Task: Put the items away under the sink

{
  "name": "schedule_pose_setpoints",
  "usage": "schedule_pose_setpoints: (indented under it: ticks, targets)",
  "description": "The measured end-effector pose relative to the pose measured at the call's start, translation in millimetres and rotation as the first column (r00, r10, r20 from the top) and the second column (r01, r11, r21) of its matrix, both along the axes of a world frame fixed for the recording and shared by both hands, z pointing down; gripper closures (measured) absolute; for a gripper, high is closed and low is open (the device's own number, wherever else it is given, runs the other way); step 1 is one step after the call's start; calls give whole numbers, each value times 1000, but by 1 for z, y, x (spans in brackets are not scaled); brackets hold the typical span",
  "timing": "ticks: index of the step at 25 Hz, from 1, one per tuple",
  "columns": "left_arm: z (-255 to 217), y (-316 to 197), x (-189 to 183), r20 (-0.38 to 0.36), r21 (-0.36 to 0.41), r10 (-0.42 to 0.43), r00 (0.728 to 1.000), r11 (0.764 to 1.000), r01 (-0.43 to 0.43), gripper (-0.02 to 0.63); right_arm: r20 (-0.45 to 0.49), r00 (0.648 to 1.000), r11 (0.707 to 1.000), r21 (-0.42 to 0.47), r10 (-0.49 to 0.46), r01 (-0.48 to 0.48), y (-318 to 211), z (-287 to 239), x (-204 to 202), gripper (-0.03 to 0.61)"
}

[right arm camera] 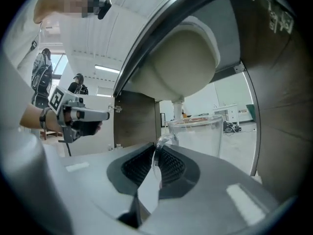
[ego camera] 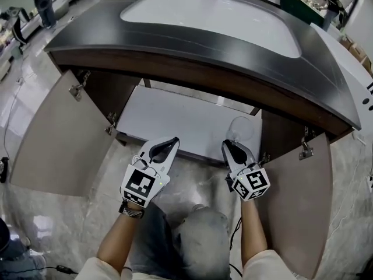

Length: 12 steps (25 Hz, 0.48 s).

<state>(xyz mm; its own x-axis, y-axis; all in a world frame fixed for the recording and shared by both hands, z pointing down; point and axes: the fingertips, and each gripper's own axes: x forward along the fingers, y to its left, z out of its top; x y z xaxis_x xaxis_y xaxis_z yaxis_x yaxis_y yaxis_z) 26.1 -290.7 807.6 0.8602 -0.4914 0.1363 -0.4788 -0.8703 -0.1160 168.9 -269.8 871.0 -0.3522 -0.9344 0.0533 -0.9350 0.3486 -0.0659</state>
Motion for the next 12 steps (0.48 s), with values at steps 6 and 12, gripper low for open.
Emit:
schedule_pose_setpoints:
  ticks: [6, 12]
  targets:
    - [20, -6, 0, -31, -46, -44, 999, 998, 42, 611, -48, 999, 999, -47, 11, -13, -21, 65, 11, 549]
    - [35, -2, -4, 2, -56, -39, 999, 998, 39, 611, 33, 997, 985, -161, 66, -60, -44, 118, 30, 546]
